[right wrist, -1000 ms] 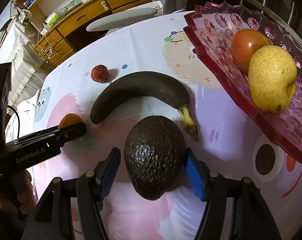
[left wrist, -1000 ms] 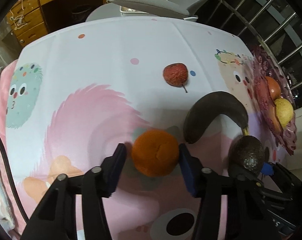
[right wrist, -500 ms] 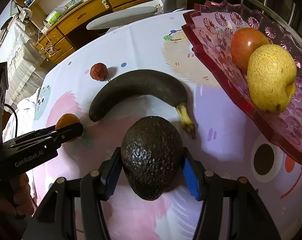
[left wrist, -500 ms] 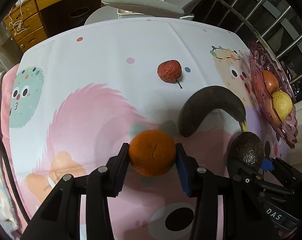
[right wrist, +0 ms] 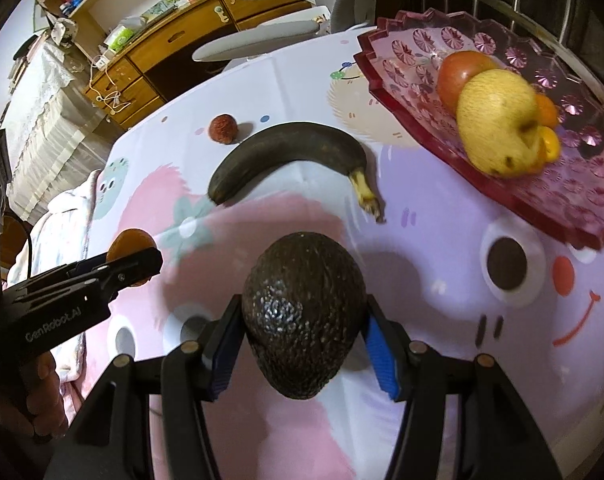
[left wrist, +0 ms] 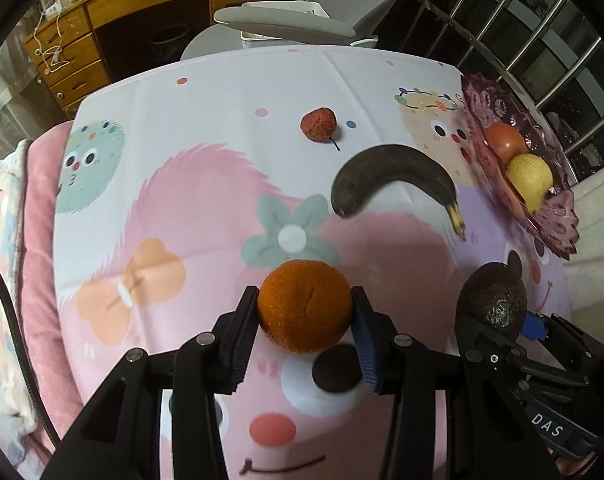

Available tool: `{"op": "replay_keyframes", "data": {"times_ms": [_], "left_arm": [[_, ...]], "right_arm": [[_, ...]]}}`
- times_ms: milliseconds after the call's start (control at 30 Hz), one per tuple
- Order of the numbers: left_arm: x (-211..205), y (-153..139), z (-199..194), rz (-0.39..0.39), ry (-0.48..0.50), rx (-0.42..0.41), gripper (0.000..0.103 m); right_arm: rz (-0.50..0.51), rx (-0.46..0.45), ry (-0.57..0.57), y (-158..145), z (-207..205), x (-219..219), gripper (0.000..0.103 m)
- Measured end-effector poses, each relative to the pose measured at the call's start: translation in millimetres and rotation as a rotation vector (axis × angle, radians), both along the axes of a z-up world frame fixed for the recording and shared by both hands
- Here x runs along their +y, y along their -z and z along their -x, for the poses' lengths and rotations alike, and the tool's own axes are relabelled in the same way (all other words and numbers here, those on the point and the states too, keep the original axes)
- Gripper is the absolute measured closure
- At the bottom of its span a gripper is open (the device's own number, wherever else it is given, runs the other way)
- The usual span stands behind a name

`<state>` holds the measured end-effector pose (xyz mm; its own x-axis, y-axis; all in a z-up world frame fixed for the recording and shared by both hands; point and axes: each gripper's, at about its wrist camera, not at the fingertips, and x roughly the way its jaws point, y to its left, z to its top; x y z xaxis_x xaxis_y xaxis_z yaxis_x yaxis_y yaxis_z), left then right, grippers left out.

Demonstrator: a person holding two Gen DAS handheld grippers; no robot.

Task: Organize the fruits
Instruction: 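Close the left gripper on the orange while the right gripper grasps the dark avocado, then carry the orange in the left gripper and avocado in the right over the pink bowl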

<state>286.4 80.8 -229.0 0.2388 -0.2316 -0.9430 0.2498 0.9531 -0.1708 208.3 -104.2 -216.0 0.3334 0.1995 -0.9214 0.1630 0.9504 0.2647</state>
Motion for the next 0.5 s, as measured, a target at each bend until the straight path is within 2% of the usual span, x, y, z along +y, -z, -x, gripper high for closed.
{"op": "replay_keyframes", "data": {"times_ms": [233,500], "left_arm": [[-5.4,-25.7,34.7,0.003,0.018,-0.019,0.060],[-26.6,-55.4,66.1,0.028,0.088,-0.034,0.060]], "right_arm": [[0.011,-0.048,-0.002,-28.9,37.7,-6.4,0.046],[0.037,-0.070,0.040,-52.6,61.9,-34.2,0.046]]}}
